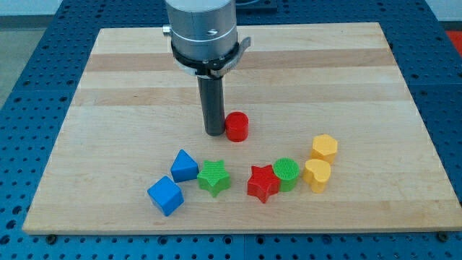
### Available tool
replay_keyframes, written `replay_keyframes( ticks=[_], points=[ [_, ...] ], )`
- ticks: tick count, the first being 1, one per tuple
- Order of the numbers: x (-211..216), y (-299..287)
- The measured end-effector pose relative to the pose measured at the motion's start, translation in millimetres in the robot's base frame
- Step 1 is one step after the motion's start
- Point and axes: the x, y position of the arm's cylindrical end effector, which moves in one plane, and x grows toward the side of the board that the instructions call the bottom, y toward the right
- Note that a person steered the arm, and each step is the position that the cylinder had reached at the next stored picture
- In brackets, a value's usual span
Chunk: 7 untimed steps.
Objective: Place your arm at the bottom center of the board
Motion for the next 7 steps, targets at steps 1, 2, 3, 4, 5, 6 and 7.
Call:
replay_keyframes(
  ticks=[1,2,3,4,5,6,7],
  points=[
    [0,-15],
    [2,-49],
    [14,-83],
    [58,-109],
    [108,-127],
    [140,-132],
    [154,-118]
  ],
)
